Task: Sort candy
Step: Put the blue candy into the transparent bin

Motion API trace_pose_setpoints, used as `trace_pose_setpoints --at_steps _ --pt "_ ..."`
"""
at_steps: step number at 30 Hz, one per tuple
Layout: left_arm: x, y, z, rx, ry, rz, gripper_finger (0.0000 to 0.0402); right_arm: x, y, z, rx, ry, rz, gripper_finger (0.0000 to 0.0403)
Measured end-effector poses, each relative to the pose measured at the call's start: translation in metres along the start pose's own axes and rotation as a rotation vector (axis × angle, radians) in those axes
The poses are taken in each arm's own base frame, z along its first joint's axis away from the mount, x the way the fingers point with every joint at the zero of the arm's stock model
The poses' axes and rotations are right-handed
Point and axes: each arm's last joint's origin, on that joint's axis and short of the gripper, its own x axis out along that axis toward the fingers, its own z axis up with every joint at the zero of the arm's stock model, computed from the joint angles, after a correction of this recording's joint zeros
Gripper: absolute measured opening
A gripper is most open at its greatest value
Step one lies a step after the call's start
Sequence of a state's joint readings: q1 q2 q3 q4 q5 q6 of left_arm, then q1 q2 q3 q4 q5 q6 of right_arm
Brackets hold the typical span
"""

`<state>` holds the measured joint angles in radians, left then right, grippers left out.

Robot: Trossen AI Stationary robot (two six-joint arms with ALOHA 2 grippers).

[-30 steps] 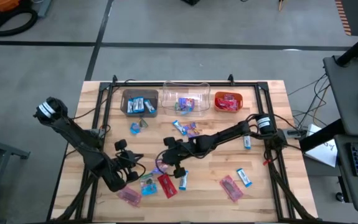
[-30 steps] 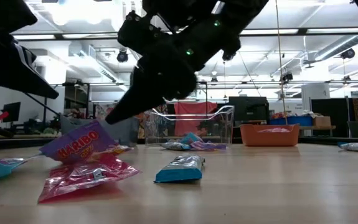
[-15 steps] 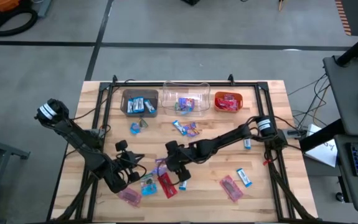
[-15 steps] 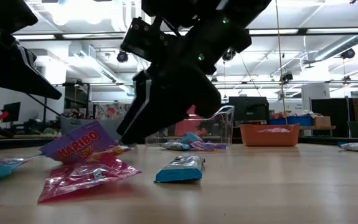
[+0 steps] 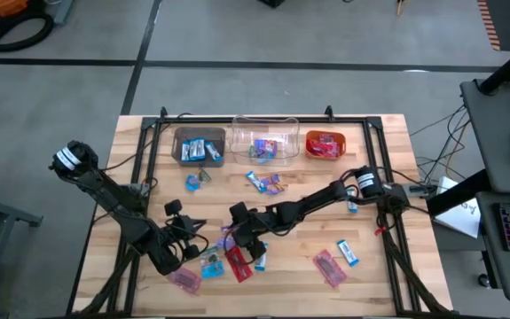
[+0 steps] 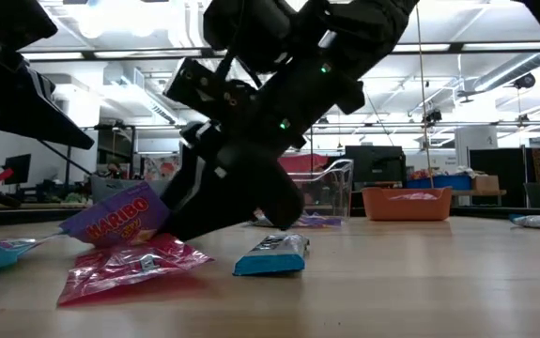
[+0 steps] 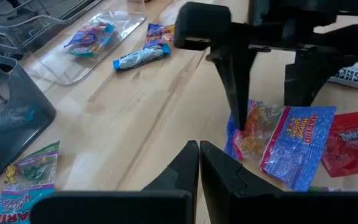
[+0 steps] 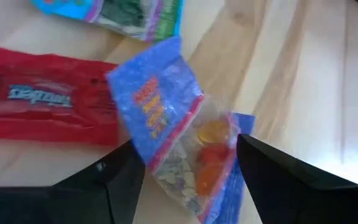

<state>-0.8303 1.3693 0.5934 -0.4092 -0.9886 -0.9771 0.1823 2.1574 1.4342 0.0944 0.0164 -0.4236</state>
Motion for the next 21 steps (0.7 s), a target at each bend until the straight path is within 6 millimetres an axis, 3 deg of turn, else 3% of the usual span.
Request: trace_pose_setpoints --at_steps 5,11,17,21 --pt "0.000 0.000 0.001 -0.002 -0.015 0.009 0.0000 0.004 -0.008 -0.008 0.066 0.011 -0.007 0.0182" --pt "0.000 0.000 0.001 -0.007 -0.025 0.013 0.0000 0.005 -0.010 -0.010 0.091 -0.006 0.051 0.0033" --pt "-0.001 0.000 0.004 -0.025 -0.059 0.023 0.0000 -0.002 -0.013 -0.007 0.120 -0.004 0.051 0.0010" --pt "-0.003 0.002 0.007 -0.040 -0.067 0.017 0.0000 -0.022 -0.029 0.004 0.215 -0.020 0.028 0.0009"
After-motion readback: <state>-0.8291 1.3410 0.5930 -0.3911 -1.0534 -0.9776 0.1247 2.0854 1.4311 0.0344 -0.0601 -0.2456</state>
